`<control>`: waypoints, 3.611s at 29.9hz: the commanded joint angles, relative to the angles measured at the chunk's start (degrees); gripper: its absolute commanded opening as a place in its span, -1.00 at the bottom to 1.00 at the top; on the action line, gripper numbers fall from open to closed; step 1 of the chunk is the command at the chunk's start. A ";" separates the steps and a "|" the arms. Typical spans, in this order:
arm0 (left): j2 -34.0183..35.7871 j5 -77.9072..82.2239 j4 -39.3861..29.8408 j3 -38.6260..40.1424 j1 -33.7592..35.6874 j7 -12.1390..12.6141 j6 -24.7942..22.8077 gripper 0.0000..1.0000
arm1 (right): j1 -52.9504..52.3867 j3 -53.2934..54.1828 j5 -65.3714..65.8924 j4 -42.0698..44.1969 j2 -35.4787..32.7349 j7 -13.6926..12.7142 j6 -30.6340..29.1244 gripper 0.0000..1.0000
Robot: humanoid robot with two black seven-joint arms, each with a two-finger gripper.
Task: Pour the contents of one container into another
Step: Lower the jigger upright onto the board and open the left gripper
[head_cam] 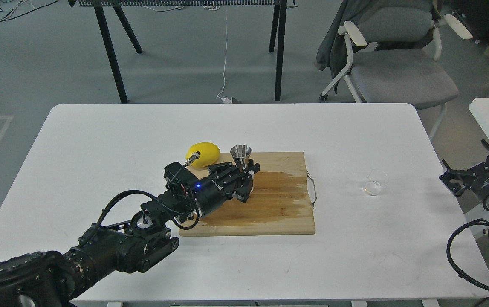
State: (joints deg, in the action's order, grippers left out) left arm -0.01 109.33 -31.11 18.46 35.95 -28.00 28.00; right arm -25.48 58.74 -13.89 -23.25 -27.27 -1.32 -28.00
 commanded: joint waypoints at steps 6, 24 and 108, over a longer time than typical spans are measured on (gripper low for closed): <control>0.01 0.00 -0.17 -0.09 0.00 0.00 0.00 -0.57 | 0.08 0.06 0.00 -0.04 0.02 0.00 0.00 0.99; 0.01 0.00 -0.17 -3.87 -0.53 0.00 0.00 -0.30 | 0.17 0.06 0.00 -0.04 0.11 0.00 0.00 0.99; 5.71 0.00 -4.13 -3.52 -5.89 0.00 0.00 0.98 | 0.96 0.93 0.00 -0.13 -0.06 0.09 0.00 0.99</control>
State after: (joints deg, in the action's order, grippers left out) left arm 4.19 109.38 -34.81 14.94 30.16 -28.00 28.00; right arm -24.52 59.59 -13.89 -23.39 -27.24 -1.23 -28.00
